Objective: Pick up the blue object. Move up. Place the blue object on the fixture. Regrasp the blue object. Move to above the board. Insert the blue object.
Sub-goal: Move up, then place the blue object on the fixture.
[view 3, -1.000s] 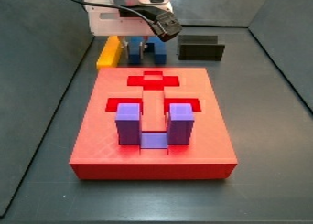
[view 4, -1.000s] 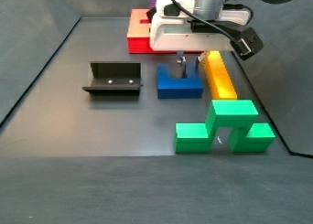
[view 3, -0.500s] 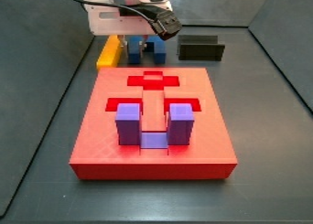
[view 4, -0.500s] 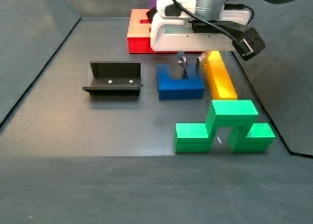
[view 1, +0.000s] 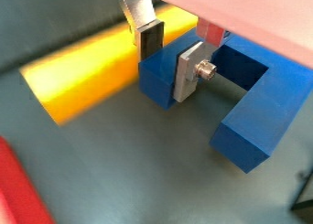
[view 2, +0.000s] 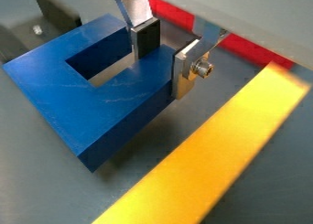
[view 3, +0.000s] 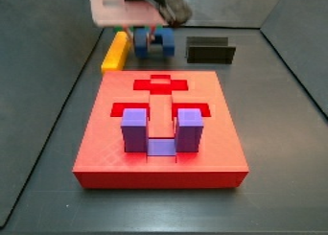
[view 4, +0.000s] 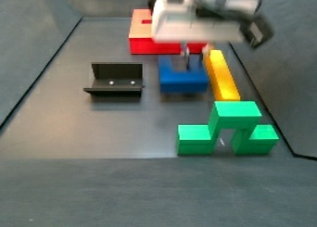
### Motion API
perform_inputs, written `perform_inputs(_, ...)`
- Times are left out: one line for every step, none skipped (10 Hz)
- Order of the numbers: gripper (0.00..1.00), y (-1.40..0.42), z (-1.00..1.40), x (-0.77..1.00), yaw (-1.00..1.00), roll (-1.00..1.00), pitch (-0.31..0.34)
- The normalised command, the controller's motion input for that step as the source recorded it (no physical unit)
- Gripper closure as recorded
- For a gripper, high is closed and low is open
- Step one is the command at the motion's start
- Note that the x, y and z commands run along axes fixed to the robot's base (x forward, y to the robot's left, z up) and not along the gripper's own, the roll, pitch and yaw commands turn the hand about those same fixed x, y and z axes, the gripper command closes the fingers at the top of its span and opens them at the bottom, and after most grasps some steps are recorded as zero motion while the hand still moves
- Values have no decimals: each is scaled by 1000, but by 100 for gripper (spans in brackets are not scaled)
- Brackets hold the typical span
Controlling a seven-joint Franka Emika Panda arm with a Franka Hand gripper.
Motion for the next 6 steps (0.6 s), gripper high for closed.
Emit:
perform_inputs(100,-22,345,-29,23,-8,20)
perform_inputs(100,0,0,0,0,-14,0)
perform_inputs(100,234,114,349,0,-734,0)
perform_inputs(100,257,171,543,0,-1000,-37)
perform_inputs(100,206,69,543,0,-1000,-86)
perform_inputs(100,203,63,531,0,-1000,-83)
